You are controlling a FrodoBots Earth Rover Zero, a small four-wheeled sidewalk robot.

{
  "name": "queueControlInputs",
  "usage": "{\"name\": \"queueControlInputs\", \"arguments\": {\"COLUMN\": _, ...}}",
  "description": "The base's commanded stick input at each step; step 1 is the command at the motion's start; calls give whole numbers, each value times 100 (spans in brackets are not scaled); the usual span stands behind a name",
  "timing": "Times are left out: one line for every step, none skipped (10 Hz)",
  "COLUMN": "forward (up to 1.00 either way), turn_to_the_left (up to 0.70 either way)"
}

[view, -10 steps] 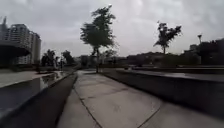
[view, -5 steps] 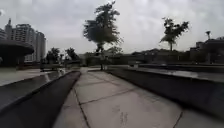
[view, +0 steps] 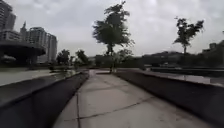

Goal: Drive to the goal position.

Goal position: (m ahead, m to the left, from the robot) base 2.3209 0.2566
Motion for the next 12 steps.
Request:
{"name": "queueControlInputs", "arguments": {"forward": 100, "turn_to_the_left": 3}}
{"name": "queueControlInputs", "arguments": {"forward": 100, "turn_to_the_left": 3}}
{"name": "queueControlInputs", "arguments": {"forward": 100, "turn_to_the_left": 3}}
{"name": "queueControlInputs", "arguments": {"forward": 100, "turn_to_the_left": 3}}
{"name": "queueControlInputs", "arguments": {"forward": 100, "turn_to_the_left": 3}}
{"name": "queueControlInputs", "arguments": {"forward": 100, "turn_to_the_left": 3}}
{"name": "queueControlInputs", "arguments": {"forward": 100, "turn_to_the_left": 3}}
{"name": "queueControlInputs", "arguments": {"forward": 100, "turn_to_the_left": 3}}
{"name": "queueControlInputs", "arguments": {"forward": 100, "turn_to_the_left": 3}}
{"name": "queueControlInputs", "arguments": {"forward": 100, "turn_to_the_left": -11}}
{"name": "queueControlInputs", "arguments": {"forward": 100, "turn_to_the_left": -36}}
{"name": "queueControlInputs", "arguments": {"forward": 100, "turn_to_the_left": -37}}
